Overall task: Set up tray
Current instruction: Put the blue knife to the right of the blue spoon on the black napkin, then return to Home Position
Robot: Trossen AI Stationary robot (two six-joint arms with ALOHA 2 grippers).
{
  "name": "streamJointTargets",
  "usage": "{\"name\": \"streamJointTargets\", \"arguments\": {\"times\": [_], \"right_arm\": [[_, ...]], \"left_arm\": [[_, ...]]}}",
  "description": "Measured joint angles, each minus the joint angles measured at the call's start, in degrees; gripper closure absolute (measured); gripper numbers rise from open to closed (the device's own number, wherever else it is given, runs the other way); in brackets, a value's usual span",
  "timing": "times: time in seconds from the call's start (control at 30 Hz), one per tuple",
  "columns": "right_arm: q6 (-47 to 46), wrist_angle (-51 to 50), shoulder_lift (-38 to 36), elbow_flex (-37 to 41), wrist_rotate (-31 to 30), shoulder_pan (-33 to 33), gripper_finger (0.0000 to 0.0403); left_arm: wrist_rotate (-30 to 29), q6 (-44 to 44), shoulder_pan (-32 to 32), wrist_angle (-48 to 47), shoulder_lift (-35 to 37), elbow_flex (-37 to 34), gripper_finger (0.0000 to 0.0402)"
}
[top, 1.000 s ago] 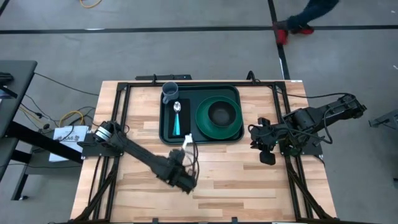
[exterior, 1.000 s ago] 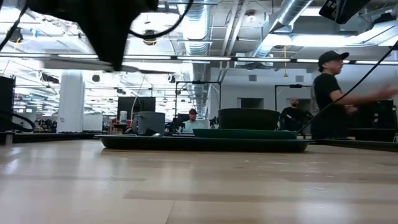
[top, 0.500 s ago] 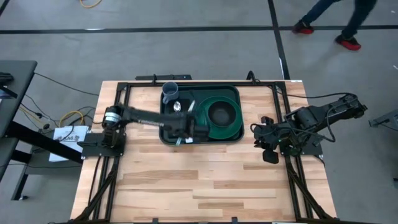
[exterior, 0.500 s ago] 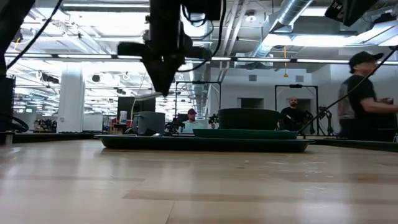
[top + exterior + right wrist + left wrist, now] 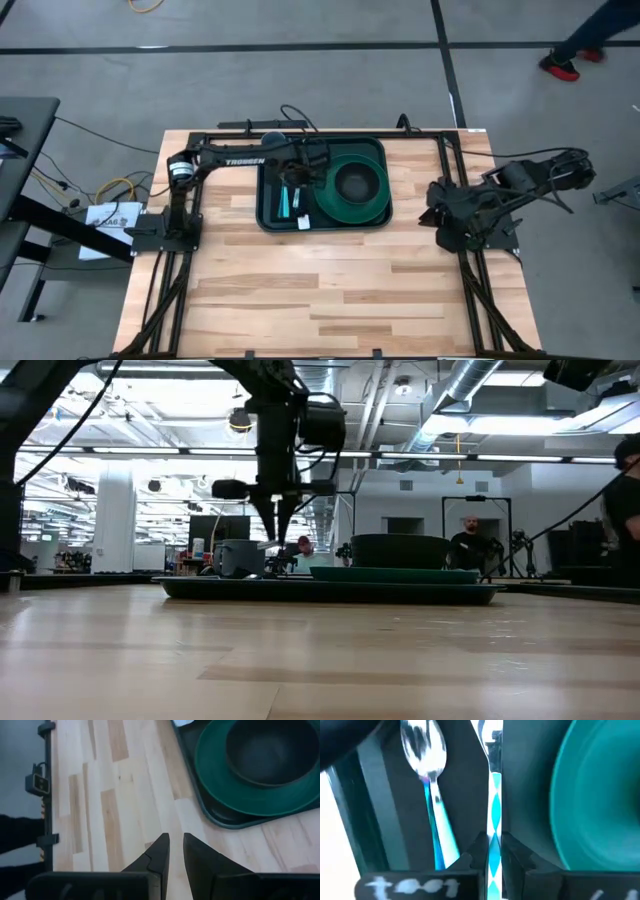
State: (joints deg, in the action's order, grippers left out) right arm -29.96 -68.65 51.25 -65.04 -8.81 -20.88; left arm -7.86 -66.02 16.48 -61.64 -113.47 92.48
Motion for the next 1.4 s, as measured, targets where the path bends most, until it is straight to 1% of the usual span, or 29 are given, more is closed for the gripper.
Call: {"name": "streamJointTargets", "arguments": {"times": [0.07, 0.13, 0.2, 0.27, 0.33, 0.47, 0.7, 1.03, 1.4], "right_arm": [[-0.25, -0.05, -0.76, 0.00, -1.01, 0.00, 0.0356], [-0.23, 0.01, -1.49, 0.00, -1.85, 0.00, 0.0356], [-0.21, 0.01, -2.06, 0.00, -1.89, 0.02, 0.0356], [-0.21, 0.03, -2.25, 0.00, -2.02, 0.02, 0.0356], [-0.19, 0.03, -2.25, 0.00, -2.02, 0.02, 0.0356], [-0.10, 0.03, -2.25, 0.00, -2.02, 0.02, 0.0356], [-0.03, 0.05, -2.19, 0.00, -3.32, 0.02, 0.0356], [-0.03, 0.07, -2.19, 0.00, -3.31, 0.02, 0.0356], [-0.03, 0.09, -2.19, 0.00, -3.31, 0.01, 0.0356]], "left_arm": [[2.14, -0.81, 0.23, 1.92, 0.02, -1.45, 0.0391], [5.70, -0.83, 0.69, 5.07, 0.02, -3.12, 0.0391], [7.11, -1.94, 0.84, 7.00, 0.02, -4.50, 0.0391], [7.17, -3.76, 0.91, 9.51, 0.02, -6.33, 0.0391], [7.32, -4.49, 1.12, 9.31, 0.00, -7.47, 0.0389], [7.29, -4.39, 1.56, 7.72, 0.00, -7.56, 0.0385], [7.59, -3.52, 2.61, 7.54, 0.00, -7.56, 0.0391], [7.90, -3.48, 3.31, 6.96, 0.00, -7.54, 0.0384], [8.53, -3.26, 3.35, 6.93, 0.00, -7.54, 0.0331]]}}
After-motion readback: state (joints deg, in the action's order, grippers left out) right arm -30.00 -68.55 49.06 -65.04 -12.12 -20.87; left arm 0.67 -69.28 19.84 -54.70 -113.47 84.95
